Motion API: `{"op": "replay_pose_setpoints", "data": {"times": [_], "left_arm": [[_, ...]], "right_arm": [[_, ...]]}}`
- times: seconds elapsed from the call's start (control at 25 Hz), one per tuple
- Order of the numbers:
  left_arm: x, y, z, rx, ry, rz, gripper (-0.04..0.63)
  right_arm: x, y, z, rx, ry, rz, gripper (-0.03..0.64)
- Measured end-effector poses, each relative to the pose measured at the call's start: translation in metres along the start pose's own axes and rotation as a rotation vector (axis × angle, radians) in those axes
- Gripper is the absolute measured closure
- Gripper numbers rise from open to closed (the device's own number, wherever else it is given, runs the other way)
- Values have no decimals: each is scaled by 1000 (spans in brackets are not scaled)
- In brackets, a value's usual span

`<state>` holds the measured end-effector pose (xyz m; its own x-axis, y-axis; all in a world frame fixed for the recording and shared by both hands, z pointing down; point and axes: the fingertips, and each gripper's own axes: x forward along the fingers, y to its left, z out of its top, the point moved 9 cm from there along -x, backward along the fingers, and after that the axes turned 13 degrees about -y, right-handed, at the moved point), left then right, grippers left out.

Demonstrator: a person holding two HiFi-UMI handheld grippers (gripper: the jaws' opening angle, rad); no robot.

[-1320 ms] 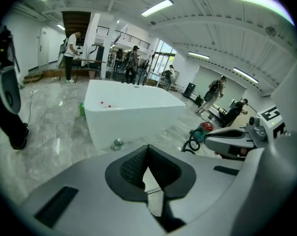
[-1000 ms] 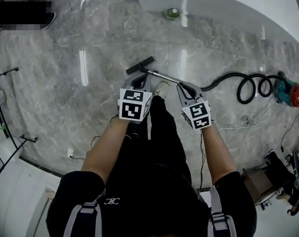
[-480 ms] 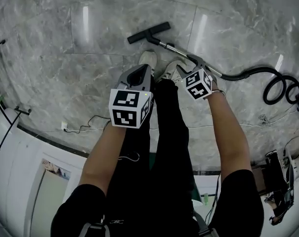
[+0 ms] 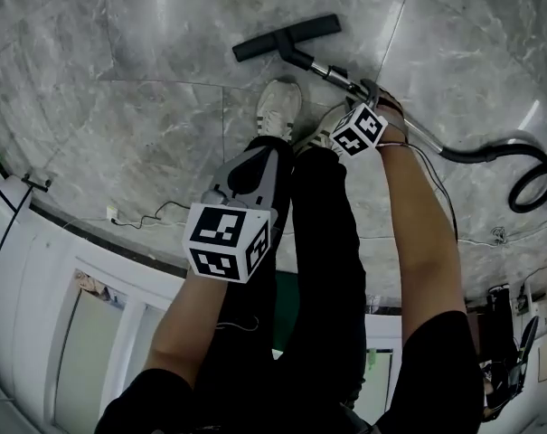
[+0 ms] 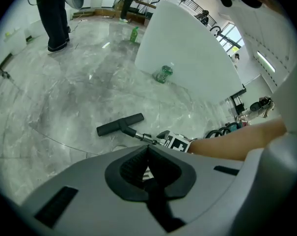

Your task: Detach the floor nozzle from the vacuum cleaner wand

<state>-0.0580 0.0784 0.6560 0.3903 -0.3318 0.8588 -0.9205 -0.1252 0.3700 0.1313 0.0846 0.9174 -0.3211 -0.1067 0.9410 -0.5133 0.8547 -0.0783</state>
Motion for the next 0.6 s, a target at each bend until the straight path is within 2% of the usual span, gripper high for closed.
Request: {"op": "replay_pose_setpoints", "data": {"times": [0.2, 0.24, 0.28, 0.4, 0.48, 0.56, 0.6], "left_arm": [[-8, 10, 0, 12, 15, 16, 589], [-8, 12, 4, 14, 7, 23, 589], [-6, 14, 9, 13, -4, 27, 589], [-3, 18, 19, -37, -36, 15, 582], [0, 19, 26, -114, -71, 4, 524], [3, 19, 32, -216, -121, 3, 384], [5, 19, 36, -268, -138, -2, 351]], "right_arm": [[27, 3, -20, -38, 84, 30, 380], [28, 3, -23, -51, 98, 37, 423], [27, 1, -24, -54, 105, 48, 430], [10, 0, -19, -45, 88, 98, 430], [-11, 1, -12, -45, 46, 118, 430], [-34, -1, -3, -42, -2, 115, 430], [-47, -4, 1, -38, -26, 108, 430]]}}
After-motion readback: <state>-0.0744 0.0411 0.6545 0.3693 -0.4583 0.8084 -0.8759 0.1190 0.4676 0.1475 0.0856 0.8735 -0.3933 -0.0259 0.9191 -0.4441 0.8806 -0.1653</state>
